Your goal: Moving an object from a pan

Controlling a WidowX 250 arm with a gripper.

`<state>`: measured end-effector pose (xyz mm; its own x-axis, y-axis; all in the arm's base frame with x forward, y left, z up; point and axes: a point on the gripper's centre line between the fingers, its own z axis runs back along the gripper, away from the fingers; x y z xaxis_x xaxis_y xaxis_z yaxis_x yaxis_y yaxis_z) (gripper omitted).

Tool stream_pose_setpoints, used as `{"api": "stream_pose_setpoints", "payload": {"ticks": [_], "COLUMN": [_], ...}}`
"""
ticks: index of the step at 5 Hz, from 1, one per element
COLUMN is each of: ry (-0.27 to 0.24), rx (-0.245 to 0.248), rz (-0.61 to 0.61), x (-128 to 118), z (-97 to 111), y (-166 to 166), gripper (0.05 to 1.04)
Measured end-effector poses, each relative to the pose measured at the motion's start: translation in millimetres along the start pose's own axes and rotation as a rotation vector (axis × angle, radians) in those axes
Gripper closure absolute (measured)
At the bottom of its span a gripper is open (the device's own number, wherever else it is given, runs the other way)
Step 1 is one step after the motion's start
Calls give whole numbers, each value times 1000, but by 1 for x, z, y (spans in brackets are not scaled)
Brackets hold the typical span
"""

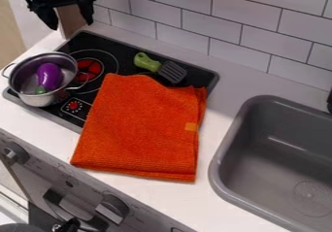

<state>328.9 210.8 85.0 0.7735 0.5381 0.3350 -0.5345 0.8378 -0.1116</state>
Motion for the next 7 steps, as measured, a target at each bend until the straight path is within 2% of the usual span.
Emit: {"api": "stream_pose_setpoints", "payload": {"ticks": [1, 2, 3, 4, 5, 6, 7], "ry": [36, 97, 91, 124, 135, 134, 136], "rx": [0, 4, -4, 17, 77, 109, 83], "rz": [7, -11, -12, -32, -92, -141, -196], "x": [-9, -25, -24, -30, -31, -46, -62], "z": [-10, -15, 3, 11, 24, 14, 8], "y": [2, 3, 8, 18, 29, 44, 51], "gripper": [83, 83, 83, 83, 83, 83, 109]}}
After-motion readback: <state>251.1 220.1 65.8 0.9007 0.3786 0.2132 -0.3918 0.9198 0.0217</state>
